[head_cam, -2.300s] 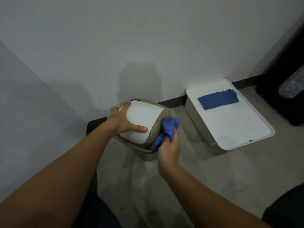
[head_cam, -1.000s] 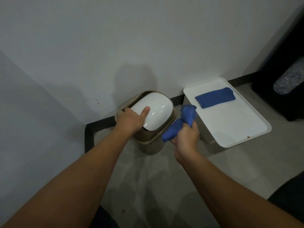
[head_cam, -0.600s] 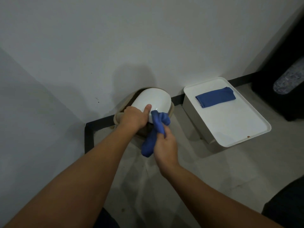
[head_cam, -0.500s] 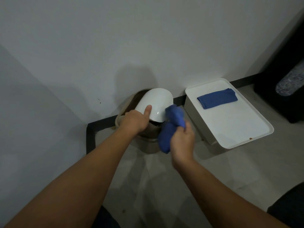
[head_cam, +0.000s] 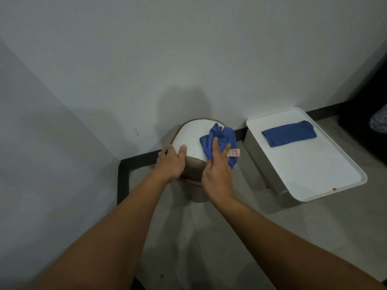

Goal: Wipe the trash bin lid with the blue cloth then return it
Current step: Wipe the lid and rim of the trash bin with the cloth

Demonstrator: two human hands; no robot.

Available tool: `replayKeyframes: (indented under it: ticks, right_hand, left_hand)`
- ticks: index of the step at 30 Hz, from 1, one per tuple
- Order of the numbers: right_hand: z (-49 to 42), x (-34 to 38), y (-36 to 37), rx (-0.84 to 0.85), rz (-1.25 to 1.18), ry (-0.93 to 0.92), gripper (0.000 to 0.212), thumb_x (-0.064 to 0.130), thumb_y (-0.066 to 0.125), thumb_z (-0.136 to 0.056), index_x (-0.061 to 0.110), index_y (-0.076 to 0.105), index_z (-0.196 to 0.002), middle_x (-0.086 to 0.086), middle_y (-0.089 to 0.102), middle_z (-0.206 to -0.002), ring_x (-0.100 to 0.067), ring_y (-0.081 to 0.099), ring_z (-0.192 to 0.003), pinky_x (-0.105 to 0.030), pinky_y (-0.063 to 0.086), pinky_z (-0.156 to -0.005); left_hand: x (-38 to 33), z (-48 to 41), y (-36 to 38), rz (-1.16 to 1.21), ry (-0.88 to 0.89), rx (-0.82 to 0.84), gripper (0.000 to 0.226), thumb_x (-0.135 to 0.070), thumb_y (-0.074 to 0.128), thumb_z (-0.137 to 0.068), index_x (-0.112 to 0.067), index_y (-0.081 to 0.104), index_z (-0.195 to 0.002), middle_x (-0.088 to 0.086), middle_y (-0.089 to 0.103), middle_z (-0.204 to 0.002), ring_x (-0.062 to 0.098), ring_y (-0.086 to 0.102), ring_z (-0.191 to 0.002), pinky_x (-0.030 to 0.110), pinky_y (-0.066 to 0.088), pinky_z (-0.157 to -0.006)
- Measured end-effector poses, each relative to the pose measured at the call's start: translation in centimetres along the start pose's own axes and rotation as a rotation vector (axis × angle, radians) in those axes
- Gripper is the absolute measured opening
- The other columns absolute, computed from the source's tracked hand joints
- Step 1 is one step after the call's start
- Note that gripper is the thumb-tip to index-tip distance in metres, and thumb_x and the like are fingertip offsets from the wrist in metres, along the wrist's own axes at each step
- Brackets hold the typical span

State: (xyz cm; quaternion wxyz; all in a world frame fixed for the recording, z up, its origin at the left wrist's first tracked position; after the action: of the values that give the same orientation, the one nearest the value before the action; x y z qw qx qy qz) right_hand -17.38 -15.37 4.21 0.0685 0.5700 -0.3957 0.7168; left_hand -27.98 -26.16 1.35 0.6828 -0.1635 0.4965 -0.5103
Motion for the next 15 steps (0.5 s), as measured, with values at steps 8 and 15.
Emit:
replayKeyframes:
  ticks: [8,15]
  right_hand:
    - [2.6,0.2,1.0,0.029,0.091,-0.063,0.06,0.009,0.033,-0.096,0.04,0.005,-0.139,0.014,-0.022,-0.145,-0.023,-0.022,-0.139,-0.052,0.014,-0.115]
    - [4.0,-2.3,-1.2,-0.234,-0.523,0.156,0.046,0.018,0.036,-0.097,0.044,0.026,-0.134,0.011,0.053,-0.109,0.013,0.055,-0.084,-0.003,0.044,-0.07]
  left_hand:
    - [-0.2,1.8,1.4,0.014,-0.185,-0.049,0.079,-0.056,0.016,-0.092,0.0,0.003,-0.147,0.025,0.024,-0.151,0.037,0.028,-0.137,0.045,0.026,-0.11]
    - [-3.1,3.5,2.6,-0.189,0.036,0.071,0.056,-0.038,0.014,-0.099,-0.004,0.044,-0.133,0.026,0.051,-0.132,0.038,0.048,-0.12,0.038,0.037,-0.097]
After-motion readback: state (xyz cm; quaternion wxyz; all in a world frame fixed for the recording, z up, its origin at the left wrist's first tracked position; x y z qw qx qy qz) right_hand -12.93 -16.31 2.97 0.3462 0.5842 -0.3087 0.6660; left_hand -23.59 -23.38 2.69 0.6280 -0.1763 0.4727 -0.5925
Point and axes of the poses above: each hand's wrist, its own z-axis away from the middle knuckle, its own y-axis out of the palm, x = y × z, the point moved 8 cm from there along -z, towards the middle knuckle
